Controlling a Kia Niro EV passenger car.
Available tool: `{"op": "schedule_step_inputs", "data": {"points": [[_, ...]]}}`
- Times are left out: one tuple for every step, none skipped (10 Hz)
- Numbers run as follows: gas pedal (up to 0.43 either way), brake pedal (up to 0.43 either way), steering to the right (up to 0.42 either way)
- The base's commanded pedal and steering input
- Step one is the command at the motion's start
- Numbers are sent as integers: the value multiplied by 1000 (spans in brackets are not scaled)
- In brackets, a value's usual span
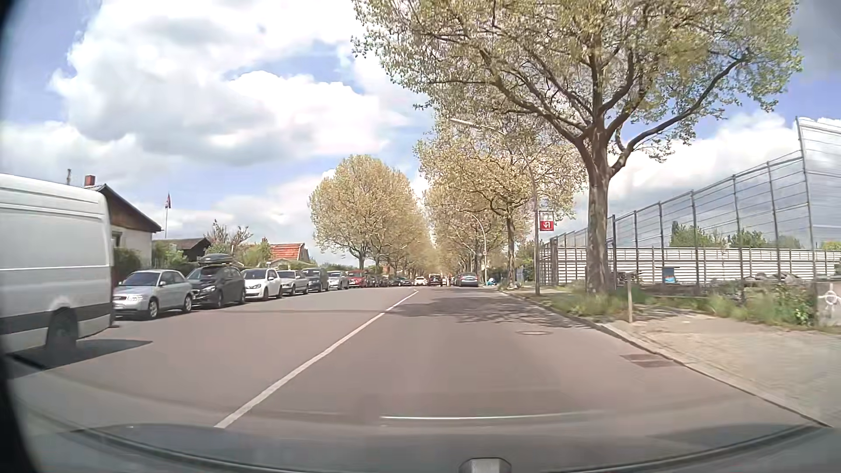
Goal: Follow the waypoints while adhering to traffic rules and regulations
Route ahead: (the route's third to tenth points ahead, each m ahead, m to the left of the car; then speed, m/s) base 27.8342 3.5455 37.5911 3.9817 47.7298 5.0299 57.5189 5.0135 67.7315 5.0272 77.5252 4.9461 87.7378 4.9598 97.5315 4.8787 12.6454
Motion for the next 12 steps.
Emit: {"op": "schedule_step_inputs", "data": {"points": [[189, 24, -5], [189, 24, -8], [189, 24, -8], [189, 24, -8], [189, 24, -8], [189, 24, -8], [189, 24, -8], [189, 24, -8], [189, 24, -8], [189, 24, -7], [197, 24, -6], [197, 24, -3]]}}
